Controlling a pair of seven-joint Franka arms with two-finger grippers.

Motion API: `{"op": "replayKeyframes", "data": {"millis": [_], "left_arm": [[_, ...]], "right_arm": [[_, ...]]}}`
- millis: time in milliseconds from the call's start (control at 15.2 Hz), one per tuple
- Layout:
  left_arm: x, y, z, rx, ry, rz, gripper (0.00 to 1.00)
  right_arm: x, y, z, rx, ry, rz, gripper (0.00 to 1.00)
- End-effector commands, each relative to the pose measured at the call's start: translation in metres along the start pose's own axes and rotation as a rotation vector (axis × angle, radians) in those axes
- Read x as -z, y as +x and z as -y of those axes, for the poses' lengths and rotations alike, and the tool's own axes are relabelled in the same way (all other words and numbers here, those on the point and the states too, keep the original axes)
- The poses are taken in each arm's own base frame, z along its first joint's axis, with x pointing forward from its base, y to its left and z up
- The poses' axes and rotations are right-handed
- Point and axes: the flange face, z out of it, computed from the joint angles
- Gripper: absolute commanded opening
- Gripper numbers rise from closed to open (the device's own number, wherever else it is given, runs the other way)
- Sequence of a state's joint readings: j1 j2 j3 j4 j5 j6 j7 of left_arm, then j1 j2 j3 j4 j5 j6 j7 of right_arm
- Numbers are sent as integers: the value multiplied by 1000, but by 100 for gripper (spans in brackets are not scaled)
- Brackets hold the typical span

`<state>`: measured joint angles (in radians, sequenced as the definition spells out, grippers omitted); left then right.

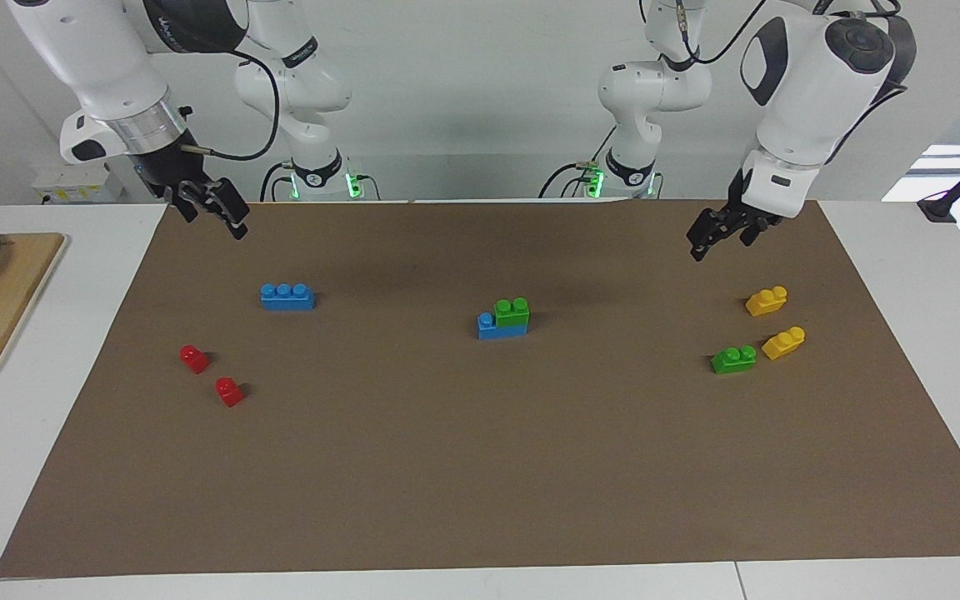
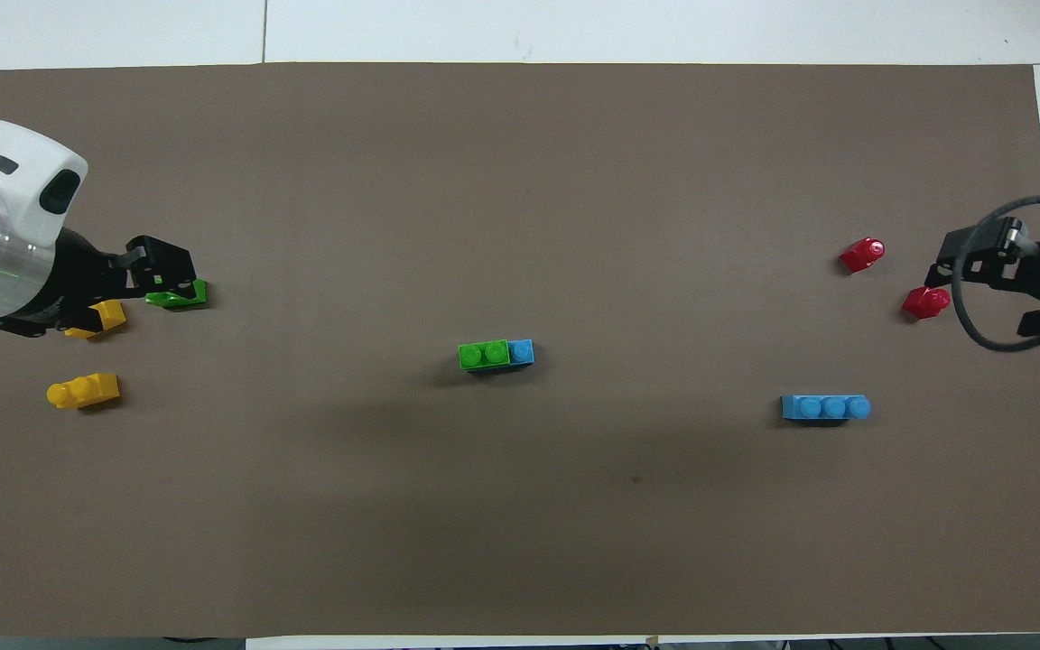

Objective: Remove green block with left arm and hold with right
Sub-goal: 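Move the left gripper toward the green brick while the right gripper approaches the blue brick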

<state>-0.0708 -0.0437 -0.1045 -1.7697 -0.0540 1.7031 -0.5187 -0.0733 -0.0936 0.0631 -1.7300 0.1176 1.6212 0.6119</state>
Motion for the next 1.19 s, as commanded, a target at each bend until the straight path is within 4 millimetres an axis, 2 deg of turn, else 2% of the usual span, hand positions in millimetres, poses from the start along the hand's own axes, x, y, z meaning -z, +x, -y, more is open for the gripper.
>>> {"op": "replayKeyframes", "data": {"millis": [0,263,395,593,658,790,922,1119], "left_arm": [[-1,-12,-12,284,-69,-4,100],[-21,-34,-67,751,-123,-12,100],[-35,-45,-91,915,-114,12,100],[-61,-42,-114,1208,-125,31,100],[-68,-48,-125,1257,-119,38,100],[-88,-48,-135,1350,-92,52,100],[-108,-61,-158,1384,-79,59,100],[-124,-69,-168,1435,-61,64,100]], "right_arm": [[-11,-20,25,-330,44,47,100],[-51,-32,68,-724,99,169,99],[-71,-41,88,-769,82,222,99],[-101,-37,111,-837,93,283,99],[-112,-42,122,-844,88,294,99],[-135,-48,139,-872,70,310,99],[-154,-56,150,-923,71,353,99],[-172,-69,164,-933,81,347,99]]}}
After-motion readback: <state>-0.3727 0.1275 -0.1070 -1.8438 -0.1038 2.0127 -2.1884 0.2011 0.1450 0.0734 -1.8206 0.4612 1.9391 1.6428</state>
